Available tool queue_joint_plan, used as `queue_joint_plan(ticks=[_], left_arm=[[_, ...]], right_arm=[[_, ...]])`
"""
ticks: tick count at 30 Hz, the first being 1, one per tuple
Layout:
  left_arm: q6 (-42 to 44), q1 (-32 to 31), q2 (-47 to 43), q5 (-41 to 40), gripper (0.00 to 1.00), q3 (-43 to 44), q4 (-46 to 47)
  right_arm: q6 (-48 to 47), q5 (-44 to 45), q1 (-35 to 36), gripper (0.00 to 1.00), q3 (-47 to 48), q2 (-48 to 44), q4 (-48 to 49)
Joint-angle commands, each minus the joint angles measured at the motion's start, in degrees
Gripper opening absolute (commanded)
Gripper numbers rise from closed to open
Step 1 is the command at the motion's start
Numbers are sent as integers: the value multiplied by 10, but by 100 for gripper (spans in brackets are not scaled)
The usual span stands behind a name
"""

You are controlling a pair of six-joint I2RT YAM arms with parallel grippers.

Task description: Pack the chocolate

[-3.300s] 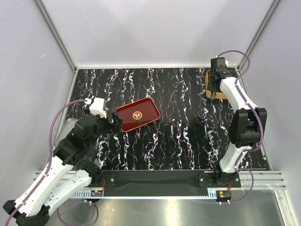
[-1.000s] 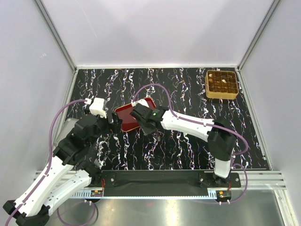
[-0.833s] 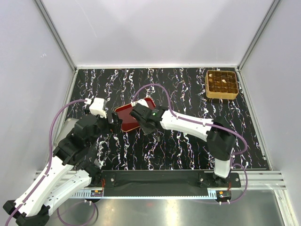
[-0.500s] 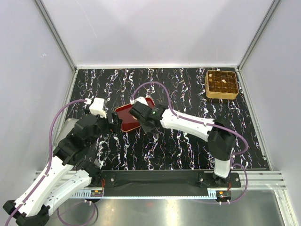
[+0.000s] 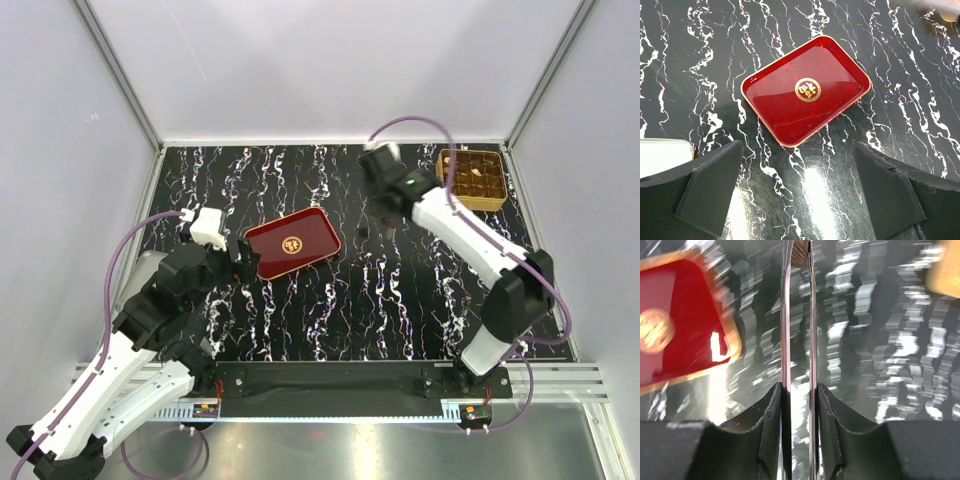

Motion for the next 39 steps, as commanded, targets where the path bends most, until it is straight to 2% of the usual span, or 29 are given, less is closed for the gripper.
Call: queue_joint_plan(ticks=[1,9,19,28,39], left_arm=[[2,1,-4,-6,99,2,20],[2,1,-3,-5,99,2,20],[3,1,0,-5,99,2,21],[3,1,0,-4,99,1,22],[3,1,2,-3,99,1,22]], right_arm=[[-22,-1,-71,34,-8,-47,2],[-21,-38,-208,34,-6,-51,10],[-7,-50,-305,34,2,-17,17],[-12,-63,-348,34,5,12,36],[-21,-71,-386,34,56,52,34]])
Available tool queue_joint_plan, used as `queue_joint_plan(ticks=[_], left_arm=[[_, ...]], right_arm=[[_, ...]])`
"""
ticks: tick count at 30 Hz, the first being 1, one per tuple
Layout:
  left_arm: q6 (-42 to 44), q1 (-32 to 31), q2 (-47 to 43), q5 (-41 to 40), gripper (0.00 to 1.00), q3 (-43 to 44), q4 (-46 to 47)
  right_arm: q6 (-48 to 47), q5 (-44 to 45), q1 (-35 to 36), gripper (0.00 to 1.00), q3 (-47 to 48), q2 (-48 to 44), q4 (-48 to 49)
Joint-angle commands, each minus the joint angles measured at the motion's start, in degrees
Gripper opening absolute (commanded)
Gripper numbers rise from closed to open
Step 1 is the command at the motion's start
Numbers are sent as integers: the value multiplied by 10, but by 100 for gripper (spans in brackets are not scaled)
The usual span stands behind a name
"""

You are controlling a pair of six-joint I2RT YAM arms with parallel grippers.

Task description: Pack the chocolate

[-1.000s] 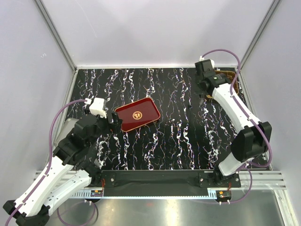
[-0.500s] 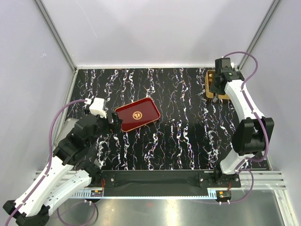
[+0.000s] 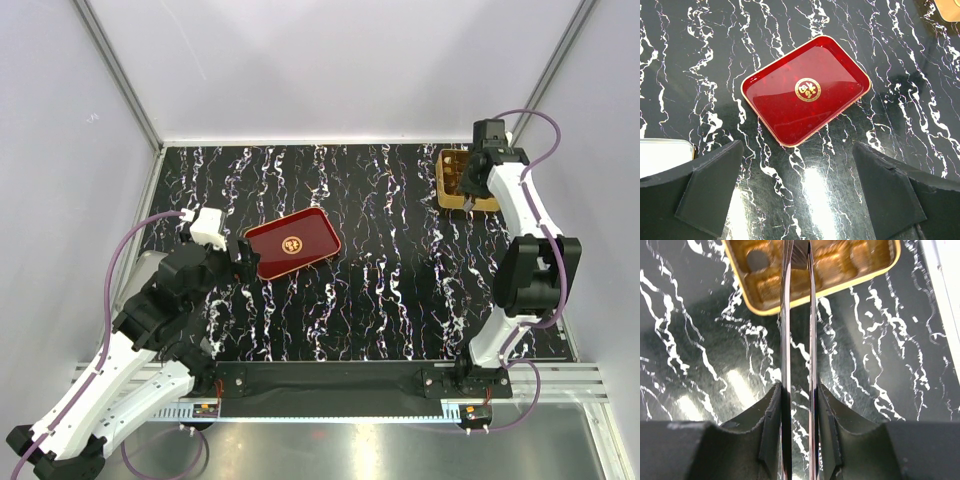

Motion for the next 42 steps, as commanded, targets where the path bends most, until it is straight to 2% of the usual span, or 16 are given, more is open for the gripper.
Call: queue_joint_plan(ticks=[1,16,29,38,42], left_arm=[[4,1,2,-5,99,1,22],[4,1,2,-5,99,2,22],[4,1,4,-4,99,2,22],[4,1,2,-5,99,2,22],[4,1,2,-4,99,2,22]], right_arm=[[-8,-3,-14,34,40,6,22],[-16,-21,-24,37,77,50,26],[-21,-21,-24,47,75,54,33],[-23,-15,-24,47,93,52,17],[-19,-56,-20,46,112,34,-1]])
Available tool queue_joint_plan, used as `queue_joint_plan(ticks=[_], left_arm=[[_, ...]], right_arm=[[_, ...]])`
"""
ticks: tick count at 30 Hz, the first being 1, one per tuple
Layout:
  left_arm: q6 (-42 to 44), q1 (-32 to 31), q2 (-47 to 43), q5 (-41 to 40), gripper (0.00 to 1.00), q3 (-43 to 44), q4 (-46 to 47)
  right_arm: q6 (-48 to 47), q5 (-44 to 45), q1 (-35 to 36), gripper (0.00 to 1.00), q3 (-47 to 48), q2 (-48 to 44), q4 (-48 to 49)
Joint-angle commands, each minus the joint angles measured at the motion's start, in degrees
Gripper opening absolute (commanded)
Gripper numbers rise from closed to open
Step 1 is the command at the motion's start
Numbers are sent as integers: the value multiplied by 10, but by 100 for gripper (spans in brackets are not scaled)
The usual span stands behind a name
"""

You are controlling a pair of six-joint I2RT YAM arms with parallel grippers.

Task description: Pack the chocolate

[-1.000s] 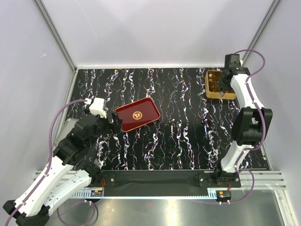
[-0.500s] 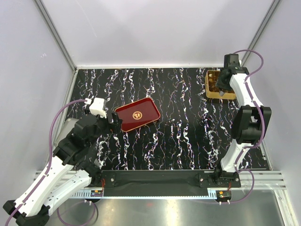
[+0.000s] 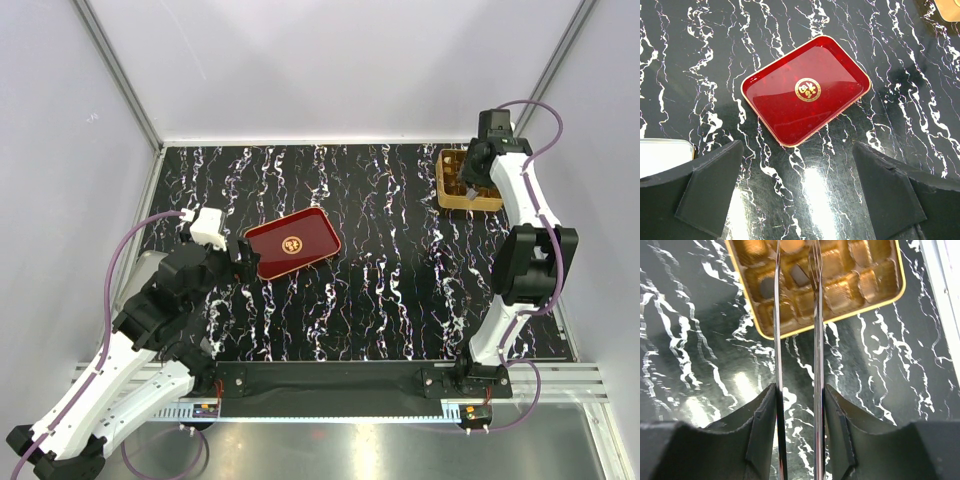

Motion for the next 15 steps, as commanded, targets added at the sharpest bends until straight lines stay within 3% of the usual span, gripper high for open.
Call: queue_joint_plan(ticks=[1,4,10,15], left_arm=[[4,1,1,-4,99,2,22],[4,1,0,-5,99,3,23],[3,1,-7,-6,99,1,22],[3,1,-8,-6,99,1,21]], right_arm=[[-2,-44,6,46,36,-30,2],[-7,-84,46,46,26,-50,16],[-20,-47,168,46,11,-43,21],[7,-27,213,46,-57,-52,50]])
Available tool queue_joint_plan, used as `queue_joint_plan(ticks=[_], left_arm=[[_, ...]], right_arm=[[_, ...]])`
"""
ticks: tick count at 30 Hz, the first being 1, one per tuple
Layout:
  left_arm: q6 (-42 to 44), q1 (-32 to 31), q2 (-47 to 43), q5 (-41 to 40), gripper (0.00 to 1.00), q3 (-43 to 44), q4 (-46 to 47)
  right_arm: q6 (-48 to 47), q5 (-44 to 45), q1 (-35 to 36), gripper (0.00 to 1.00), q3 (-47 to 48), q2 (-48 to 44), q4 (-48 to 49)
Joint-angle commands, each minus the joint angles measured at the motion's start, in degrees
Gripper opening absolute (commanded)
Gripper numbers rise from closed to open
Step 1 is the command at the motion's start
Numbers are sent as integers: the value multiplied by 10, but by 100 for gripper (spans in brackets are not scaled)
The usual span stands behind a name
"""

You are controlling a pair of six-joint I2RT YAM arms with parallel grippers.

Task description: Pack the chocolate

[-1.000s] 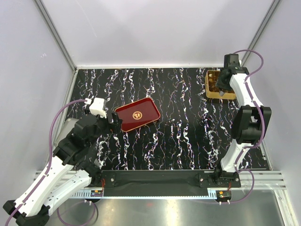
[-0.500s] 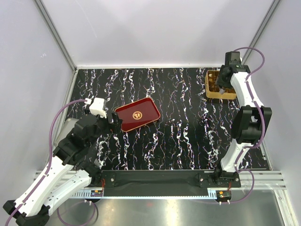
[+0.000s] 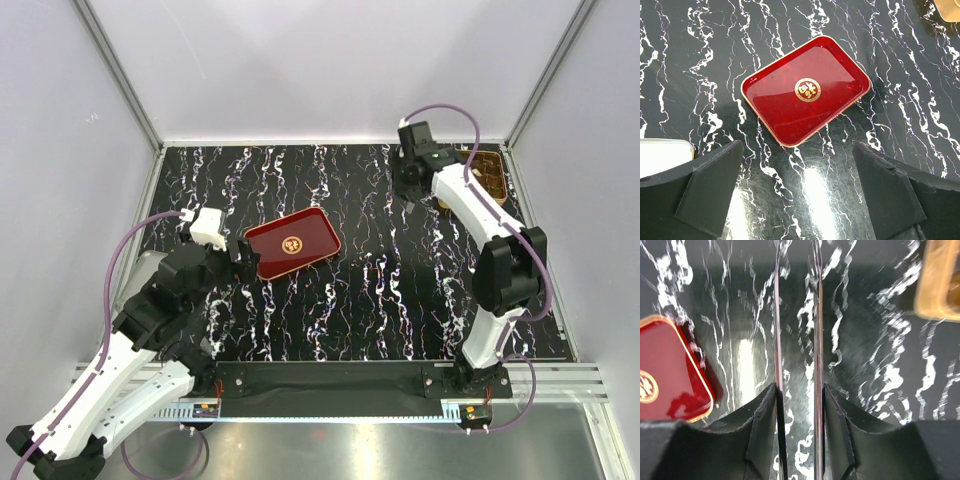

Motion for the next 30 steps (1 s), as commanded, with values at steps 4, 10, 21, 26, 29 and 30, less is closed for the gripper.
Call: queue_joint_plan(ticks=[4,10,21,26,29,30], left_arm=[[3,1,-7,-4,99,1,22],[3,1,-8,-6,99,1,22],[3,1,-1,-3,99,1,22],[3,1,2,-2,99,2,21],[3,1,3,-4,99,2,22],[3,1,3,-4,99,2,22]], right_arm=[[23,31,42,47,-89,-41,43],[51,39,78,48,-182,-55,79],[100,41,120,53,-305,-107,100],[113,34,142,54,-356,-125,121],[126,35,169,54,-379,-129,134],[133,40,175,54,-382,-127,135]])
